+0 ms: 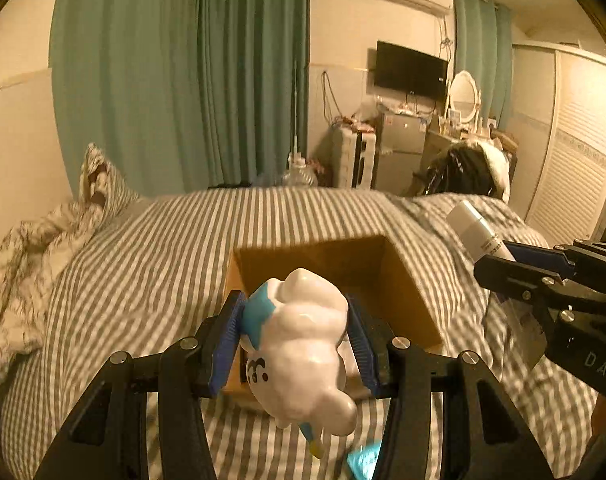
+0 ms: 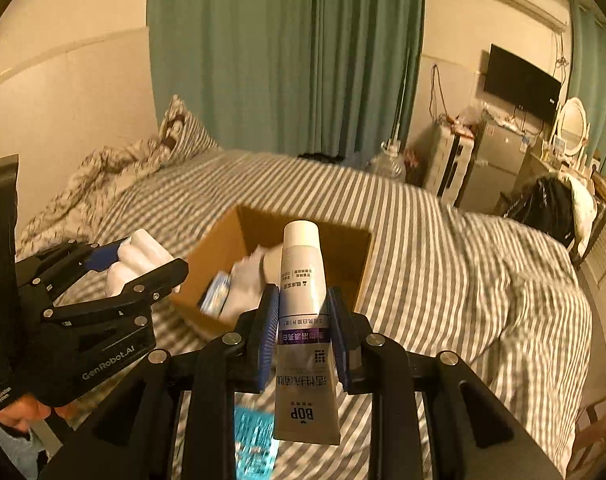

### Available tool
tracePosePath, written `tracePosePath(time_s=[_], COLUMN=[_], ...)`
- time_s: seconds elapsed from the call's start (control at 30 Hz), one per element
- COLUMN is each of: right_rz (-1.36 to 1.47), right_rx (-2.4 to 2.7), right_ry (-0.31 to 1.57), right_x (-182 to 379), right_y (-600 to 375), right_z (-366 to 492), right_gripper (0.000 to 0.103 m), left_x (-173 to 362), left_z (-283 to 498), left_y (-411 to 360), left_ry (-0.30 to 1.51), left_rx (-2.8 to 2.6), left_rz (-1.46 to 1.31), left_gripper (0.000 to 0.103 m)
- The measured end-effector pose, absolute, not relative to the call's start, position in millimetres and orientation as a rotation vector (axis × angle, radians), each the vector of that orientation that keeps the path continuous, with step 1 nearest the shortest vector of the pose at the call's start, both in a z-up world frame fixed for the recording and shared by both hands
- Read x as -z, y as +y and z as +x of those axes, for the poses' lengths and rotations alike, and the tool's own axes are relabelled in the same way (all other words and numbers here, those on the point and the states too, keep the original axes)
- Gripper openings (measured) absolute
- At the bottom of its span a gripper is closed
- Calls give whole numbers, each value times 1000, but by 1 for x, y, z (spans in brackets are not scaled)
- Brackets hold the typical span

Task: Organize objects
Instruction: 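Lower the plush toy and white tube into the cardboard box and release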

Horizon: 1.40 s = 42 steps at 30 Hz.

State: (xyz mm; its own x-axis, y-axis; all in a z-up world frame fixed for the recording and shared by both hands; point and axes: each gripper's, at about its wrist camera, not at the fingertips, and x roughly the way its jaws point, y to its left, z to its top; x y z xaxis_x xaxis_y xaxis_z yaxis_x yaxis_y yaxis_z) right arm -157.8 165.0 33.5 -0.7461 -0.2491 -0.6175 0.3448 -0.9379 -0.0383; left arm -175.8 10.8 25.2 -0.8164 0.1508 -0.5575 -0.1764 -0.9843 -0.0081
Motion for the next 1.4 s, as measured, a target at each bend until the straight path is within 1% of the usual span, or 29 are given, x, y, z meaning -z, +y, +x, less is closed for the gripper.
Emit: tracePosePath(time_s=[0.2, 0.4, 0.53, 0.73, 0.9, 1.03, 1.27, 1.33, 1.4], right_rz=[852, 850, 884, 1001, 1107, 1160, 1159, 1132, 1108], right_rx=[2679, 2666, 2649, 2606, 2569, 2554, 2564, 2573, 2584], right_ry=[234, 233, 212, 169, 166, 169, 147, 134, 123], right_x=[-53, -48, -32, 15, 51, 69, 66, 57, 49], right_y=[160, 154, 153, 159, 163, 166, 169, 169, 171], right_z=[-192, -229, -255, -286, -302, -309, -310, -305, -300], right_gripper=[24, 24, 24, 24, 24, 24, 24, 24, 24], left_x=[-37, -23, -4, 30, 58, 68, 67, 62, 55], left_z=[-216, -253, -272, -292, -300, -304, -301, -300, -298], left_y=[20, 31, 34, 36, 36, 33, 33, 31, 29], left_ry=[48, 60, 53, 56, 71, 72, 62, 43, 36], left_rx=[-2835, -2820, -2815, -2802, -2781, -2770, -2767, -2771, -2780], left_rz=[-831, -868, -918, -1014, -1095, -1127, -1134, -1122, -1110], left_gripper=[51, 52, 51, 51, 52, 52, 52, 52, 56])
